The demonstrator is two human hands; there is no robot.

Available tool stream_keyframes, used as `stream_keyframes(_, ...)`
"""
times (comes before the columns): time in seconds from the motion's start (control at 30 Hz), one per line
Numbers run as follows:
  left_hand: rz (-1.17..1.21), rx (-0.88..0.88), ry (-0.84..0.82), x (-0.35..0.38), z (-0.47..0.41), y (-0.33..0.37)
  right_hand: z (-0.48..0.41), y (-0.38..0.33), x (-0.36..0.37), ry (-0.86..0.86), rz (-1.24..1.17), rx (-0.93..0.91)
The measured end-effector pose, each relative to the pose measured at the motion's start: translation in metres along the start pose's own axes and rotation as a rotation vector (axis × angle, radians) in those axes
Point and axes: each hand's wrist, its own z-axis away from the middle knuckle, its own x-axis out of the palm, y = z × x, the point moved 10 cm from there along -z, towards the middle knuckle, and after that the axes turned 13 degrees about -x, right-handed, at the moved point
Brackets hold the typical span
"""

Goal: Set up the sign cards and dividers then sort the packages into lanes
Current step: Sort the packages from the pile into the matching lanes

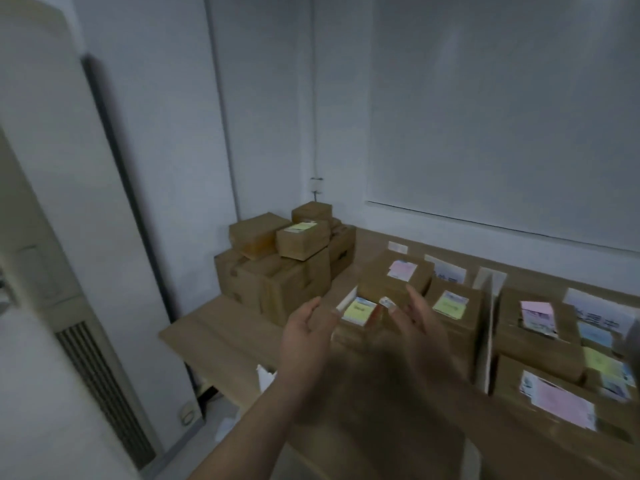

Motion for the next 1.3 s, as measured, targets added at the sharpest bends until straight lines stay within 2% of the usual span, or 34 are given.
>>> stream_keyframes(0.3, -0.007, -0.008, 0.092, -0.070, -0.113, 0.017, -0.106, 0.002, 0.110, -0.111, -0.018, -0.090)
stream_keyframes(0.4, -0.037, 0.003, 0.151, -0.086, -0.149, 0.031, -0.143, 0.003, 0.134, -0.102, -0.066, -0.139)
stream_keyframes(0.7, -0.028, -0.034, 0.128, -0.088, -0.249, 0.050, -0.221, 0.025, 0.175, -0.079, -0.103, -0.099)
stream_keyframes(0.83, -0.126, 0.027, 0.146, -0.086, -0.309, 0.054, -0.255, 0.050, 0.189, -0.046, -0.043, -0.101)
stream_keyframes(0.93, -0.160, 0.034, 0.066, -0.075, -0.354, 0.053, -0.275, 0.065, 0.198, 0.029, -0.092, -0.053)
stream_keyframes(1.0, -0.127, -0.016, 0.011, -0.068, -0.386, 0.050, -0.289, 0.079, 0.206, 0.067, -0.069, -0.011)
stream_keyframes(1.07, -0.101, 0.012, -0.056, -0.060, -0.421, 0.049, -0.300, 0.089, 0.219, 0.073, -0.014, 0.035)
stream_keyframes(1.3, -0.141, -0.024, -0.148, -0.048, -0.520, 0.047, -0.338, 0.133, 0.271, 0.165, -0.028, 0.224)
